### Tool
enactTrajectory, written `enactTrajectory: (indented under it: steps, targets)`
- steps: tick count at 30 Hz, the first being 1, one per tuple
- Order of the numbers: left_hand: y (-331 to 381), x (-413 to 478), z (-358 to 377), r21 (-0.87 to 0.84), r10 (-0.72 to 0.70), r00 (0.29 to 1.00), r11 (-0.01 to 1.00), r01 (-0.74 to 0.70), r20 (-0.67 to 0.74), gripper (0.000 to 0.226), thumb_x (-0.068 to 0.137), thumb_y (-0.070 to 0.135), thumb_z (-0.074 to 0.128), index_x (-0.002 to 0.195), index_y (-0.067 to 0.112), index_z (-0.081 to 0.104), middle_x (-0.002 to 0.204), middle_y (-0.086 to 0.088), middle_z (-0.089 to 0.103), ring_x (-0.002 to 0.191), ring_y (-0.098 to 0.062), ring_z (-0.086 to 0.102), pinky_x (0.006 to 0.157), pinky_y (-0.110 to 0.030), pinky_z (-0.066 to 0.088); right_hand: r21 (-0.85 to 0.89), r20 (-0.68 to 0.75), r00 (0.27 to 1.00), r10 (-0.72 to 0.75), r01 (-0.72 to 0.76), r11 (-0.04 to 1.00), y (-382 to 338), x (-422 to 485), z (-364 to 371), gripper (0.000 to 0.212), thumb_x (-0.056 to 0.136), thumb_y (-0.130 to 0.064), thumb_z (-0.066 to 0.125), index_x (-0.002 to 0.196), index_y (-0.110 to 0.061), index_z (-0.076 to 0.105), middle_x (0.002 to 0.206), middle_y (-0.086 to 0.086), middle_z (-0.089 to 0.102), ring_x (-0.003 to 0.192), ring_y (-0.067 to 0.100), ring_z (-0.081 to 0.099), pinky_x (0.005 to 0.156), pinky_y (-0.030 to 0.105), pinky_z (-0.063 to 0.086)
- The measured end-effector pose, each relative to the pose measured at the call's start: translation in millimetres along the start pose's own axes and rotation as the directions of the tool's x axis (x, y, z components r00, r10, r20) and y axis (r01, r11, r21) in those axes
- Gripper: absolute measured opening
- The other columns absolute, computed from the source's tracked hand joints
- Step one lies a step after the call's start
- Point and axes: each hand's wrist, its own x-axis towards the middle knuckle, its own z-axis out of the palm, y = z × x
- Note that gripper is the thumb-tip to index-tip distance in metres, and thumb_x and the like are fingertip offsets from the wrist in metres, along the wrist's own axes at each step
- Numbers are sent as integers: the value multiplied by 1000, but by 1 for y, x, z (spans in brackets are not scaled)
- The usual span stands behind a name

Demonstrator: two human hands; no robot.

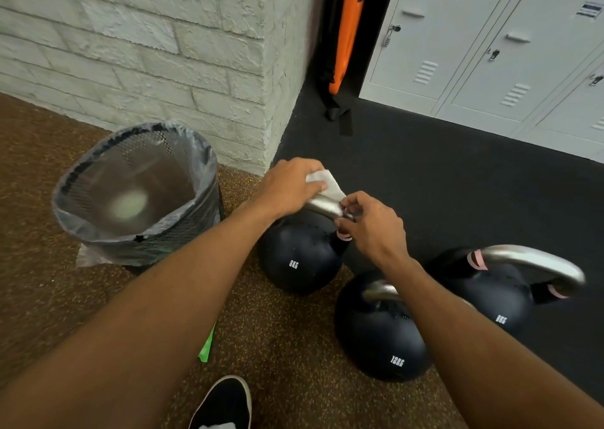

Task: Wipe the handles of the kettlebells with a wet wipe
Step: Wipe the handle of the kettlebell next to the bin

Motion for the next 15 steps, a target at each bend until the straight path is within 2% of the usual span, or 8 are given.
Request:
enactTrajectory:
  steps: [2,5,7,11,13,15]
  targets:
    - [-4,6,-3,-179,-92,996,980,88,-15,20,92,31,66,109,21,68,102,-2,70,95,-23,65,78,-36,52,5,7,1000,-3,3,1000,-1,0,-1,22,83,-37,73,101,-40,59,103,-15,63,80,3,60,73,33,53]
    - [-12,9,-13,-423,-202,977,892,156,-66,26,91,26,68,114,14,68,107,-4,72,99,-22,67,88,-45,57,22,22,1000,-3,2,1000,-1,0,-2,22,84,-36,73,100,-40,59,99,-16,63,72,-5,57,64,22,45]
    - [-22,6,-19,-508,-291,948,841,188,-131,22,91,25,68,111,14,68,106,-4,72,98,-21,68,89,-48,57,21,30,1000,-7,6,1000,-3,1,-3,21,84,-35,74,99,-39,59,96,-18,64,67,-11,55,59,16,38]
    - [-47,-10,-23,-523,-413,881,817,245,-232,15,91,30,65,102,21,60,106,-6,70,98,-25,67,84,-48,58,-24,69,997,-26,28,999,-2,4,-9,22,84,-37,74,99,-39,58,94,-18,64,72,-10,55,57,17,34]
    - [-54,-19,-22,-512,-421,874,821,253,-242,10,94,26,63,97,21,54,106,-7,67,99,-25,65,77,-39,57,-40,83,996,-44,47,998,-2,7,-7,23,83,-38,74,98,-39,57,95,-17,64,77,-4,58,60,21,39]
    - [-62,-26,-21,-445,-411,867,857,262,-282,10,97,23,60,96,18,51,104,-3,63,96,-21,61,71,-31,48,-50,76,996,-50,54,997,-2,9,-6,24,81,-39,75,97,-38,58,95,-16,65,82,6,62,67,29,46]
